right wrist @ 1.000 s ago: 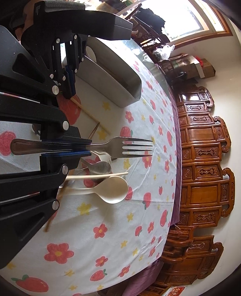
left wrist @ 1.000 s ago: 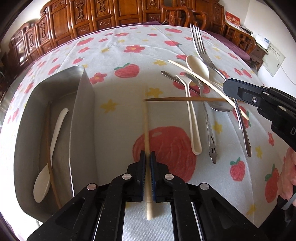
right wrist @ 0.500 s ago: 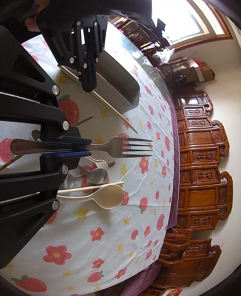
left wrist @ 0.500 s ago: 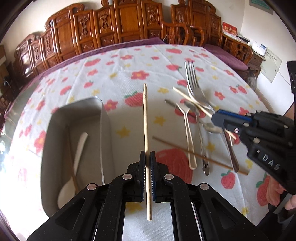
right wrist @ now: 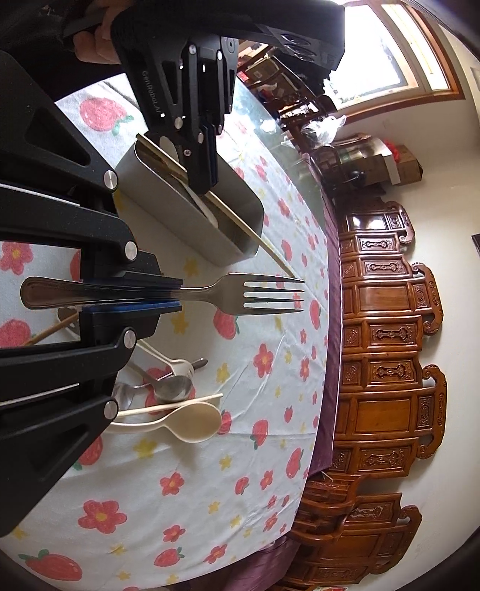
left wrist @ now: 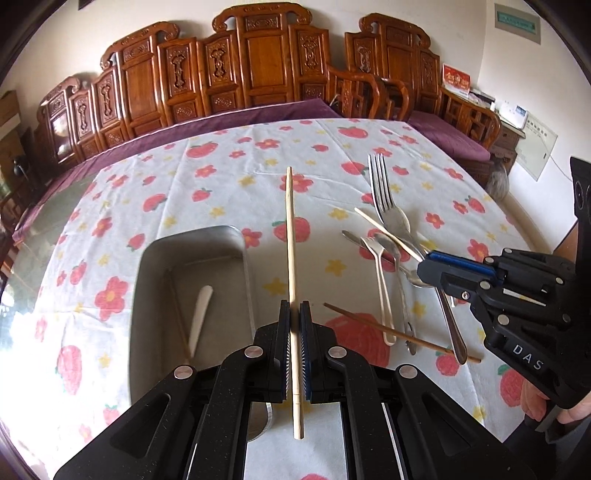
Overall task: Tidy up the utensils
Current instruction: 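Carry the chopstick into the tray and open the left tool while right holds the fork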
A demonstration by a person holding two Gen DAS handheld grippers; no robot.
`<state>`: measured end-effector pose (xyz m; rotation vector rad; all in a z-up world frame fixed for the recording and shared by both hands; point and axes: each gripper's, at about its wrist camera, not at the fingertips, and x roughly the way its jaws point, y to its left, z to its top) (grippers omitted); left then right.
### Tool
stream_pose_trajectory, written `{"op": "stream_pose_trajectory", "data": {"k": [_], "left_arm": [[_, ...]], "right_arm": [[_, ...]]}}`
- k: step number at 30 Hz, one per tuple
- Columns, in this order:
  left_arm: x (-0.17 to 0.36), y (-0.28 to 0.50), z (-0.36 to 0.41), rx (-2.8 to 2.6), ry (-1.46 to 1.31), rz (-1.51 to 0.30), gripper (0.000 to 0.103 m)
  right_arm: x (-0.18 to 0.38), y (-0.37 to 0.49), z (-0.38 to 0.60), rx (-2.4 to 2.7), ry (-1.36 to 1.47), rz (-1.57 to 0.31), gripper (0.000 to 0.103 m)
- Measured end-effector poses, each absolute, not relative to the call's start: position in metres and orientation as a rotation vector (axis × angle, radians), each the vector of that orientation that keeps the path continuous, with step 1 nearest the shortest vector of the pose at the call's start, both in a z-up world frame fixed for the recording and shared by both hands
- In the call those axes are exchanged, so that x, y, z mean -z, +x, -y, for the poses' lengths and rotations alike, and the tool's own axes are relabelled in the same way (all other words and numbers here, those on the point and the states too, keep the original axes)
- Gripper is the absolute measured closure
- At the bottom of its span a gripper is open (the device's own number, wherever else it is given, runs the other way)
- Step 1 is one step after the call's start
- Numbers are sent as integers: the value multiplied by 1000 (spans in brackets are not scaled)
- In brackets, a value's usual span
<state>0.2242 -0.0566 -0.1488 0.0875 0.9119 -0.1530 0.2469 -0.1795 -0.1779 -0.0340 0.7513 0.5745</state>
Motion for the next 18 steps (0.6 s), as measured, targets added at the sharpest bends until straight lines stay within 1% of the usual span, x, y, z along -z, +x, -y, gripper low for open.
{"op": "stream_pose_trajectory", "data": {"k": [9,15,18], "left_arm": [[140,213,16,133,70,-900,99],[154,219,-4,119,68,-934,99],[169,226,-13,119,71,-975,99]], "right_arm": [[175,233,157,-624,-70,-751,94],[179,228,148,-628,-77,-762,94],[182,227,145,-626,-85,-770,94]]}}
